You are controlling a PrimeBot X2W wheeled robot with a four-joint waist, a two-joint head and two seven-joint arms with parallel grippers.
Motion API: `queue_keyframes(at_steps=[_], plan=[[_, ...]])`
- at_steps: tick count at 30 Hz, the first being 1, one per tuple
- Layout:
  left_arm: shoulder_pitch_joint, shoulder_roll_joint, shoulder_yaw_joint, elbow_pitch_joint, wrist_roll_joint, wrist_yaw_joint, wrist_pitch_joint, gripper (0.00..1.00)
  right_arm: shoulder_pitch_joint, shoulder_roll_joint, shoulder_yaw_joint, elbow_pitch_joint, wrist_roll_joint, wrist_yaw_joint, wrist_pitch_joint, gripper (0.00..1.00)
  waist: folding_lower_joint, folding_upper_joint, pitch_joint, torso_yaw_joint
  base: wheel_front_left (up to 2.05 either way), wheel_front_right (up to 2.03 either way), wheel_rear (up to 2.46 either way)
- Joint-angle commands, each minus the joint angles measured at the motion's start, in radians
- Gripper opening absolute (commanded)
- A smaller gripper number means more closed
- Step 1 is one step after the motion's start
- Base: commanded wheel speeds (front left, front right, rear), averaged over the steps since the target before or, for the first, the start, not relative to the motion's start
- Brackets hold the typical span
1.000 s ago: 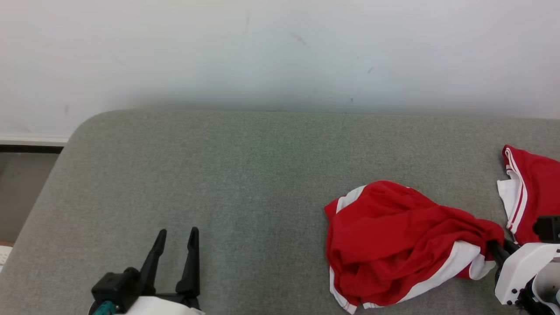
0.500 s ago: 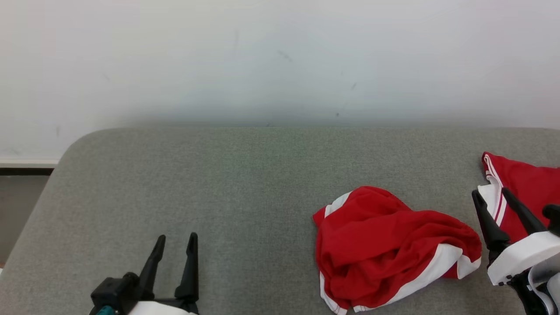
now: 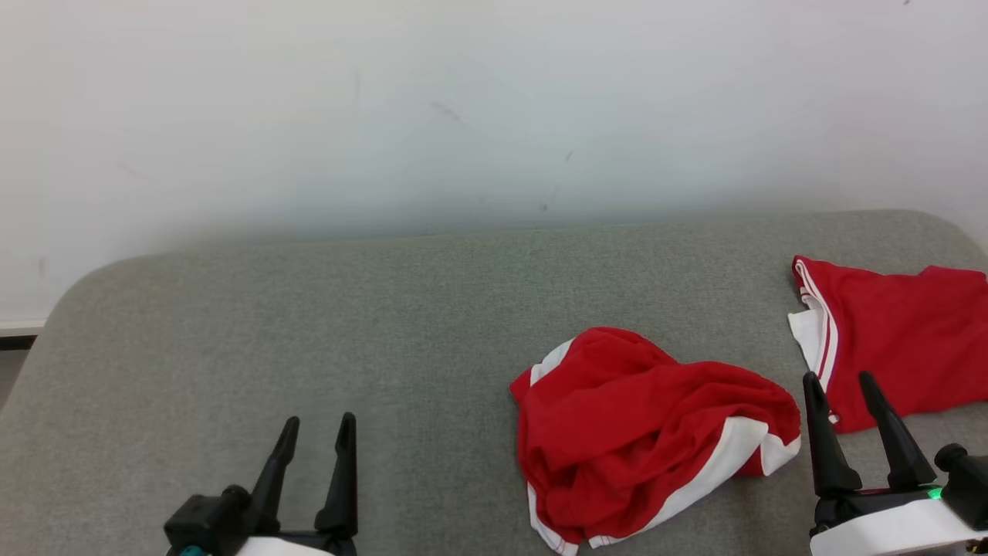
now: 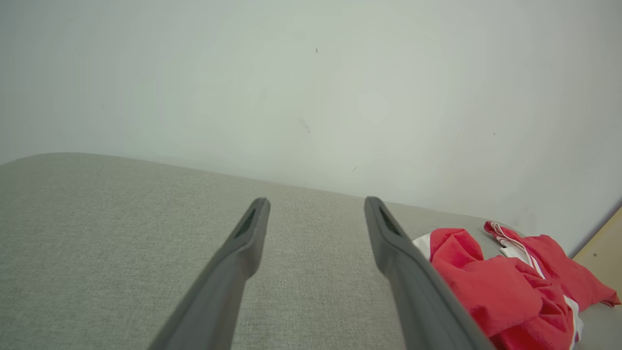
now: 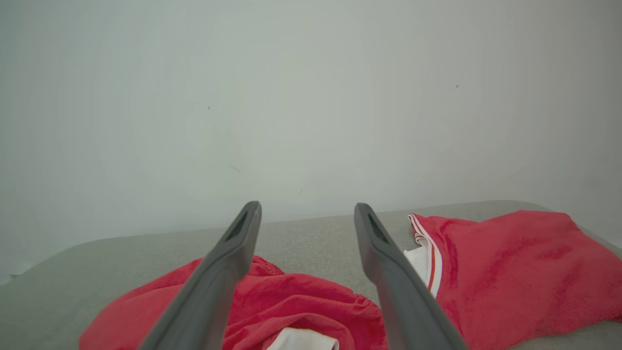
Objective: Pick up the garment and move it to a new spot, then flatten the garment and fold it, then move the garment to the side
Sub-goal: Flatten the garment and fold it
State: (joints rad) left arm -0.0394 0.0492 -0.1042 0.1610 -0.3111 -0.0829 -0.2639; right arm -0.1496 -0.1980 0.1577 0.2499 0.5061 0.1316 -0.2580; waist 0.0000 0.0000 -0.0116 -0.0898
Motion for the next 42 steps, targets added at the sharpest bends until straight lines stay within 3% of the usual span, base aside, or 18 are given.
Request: queue_keyframes(at_steps=[1, 9, 22, 25, 37, 38, 39, 42], plan=[[0.005, 0.003, 0.0, -0.001, 0.008, -0.002, 0.0, 1.0, 0.02, 0.007, -0.012, -0.018, -0.009, -0.002, -0.006, 1.0, 0.0, 0.0, -0.001, -0.011, 0.0, 0.0, 0.0], [-0.004, 0.012, -0.055, 0.017, 0.004, -0.031, 0.001, 1.0, 0.086, 0.061, -0.08, -0.087, -0.051, -0.002, -0.007, 1.0, 0.0, 0.0, 0.002, -0.049, 0.0, 0.0, 0.0], [-0.096, 0.126, -0.388, 0.1, -0.128, -0.047, 0.32, 1.0, 0.073, 0.076, -0.106, -0.105, -0.062, -0.002, -0.007, 1.0, 0.0, 0.0, 0.036, -0.136, 0.0, 0.0, 0.0], [-0.127, 0.148, -0.421, 0.125, -0.125, -0.046, 0.358, 1.0, 0.065, 0.083, -0.108, -0.108, -0.063, -0.002, -0.007, 1.0, 0.0, 0.0, 0.05, -0.16, 0.0, 0.0, 0.0], [-0.199, 0.137, -0.453, 0.239, -0.138, -0.044, 0.398, 1.0, 0.05, 0.107, -0.1, -0.095, -0.058, -0.002, -0.007, 1.0, 0.0, 0.0, 0.083, -0.236, 0.0, 0.0, 0.0], [-0.204, 0.139, -0.45, 0.244, -0.138, -0.041, 0.392, 0.41, 0.049, 0.109, -0.1, -0.095, -0.057, -0.002, -0.007, 1.0, 0.0, 0.0, 0.085, -0.24, 0.0, 0.0, 0.0], [-0.209, 0.138, -0.447, 0.246, -0.138, -0.043, 0.385, 0.0, 0.049, 0.111, -0.101, -0.095, -0.057, -0.002, -0.007, 1.0, 0.0, 0.0, 0.086, -0.242, 0.0, 0.0, 0.0], [-0.214, 0.142, -0.441, 0.25, -0.145, -0.043, 0.376, 0.0, 0.054, 0.113, -0.107, -0.094, -0.058, -0.002, -0.007, 1.0, 0.0, 0.0, 0.085, -0.243, 0.0, 0.0, 0.0]])
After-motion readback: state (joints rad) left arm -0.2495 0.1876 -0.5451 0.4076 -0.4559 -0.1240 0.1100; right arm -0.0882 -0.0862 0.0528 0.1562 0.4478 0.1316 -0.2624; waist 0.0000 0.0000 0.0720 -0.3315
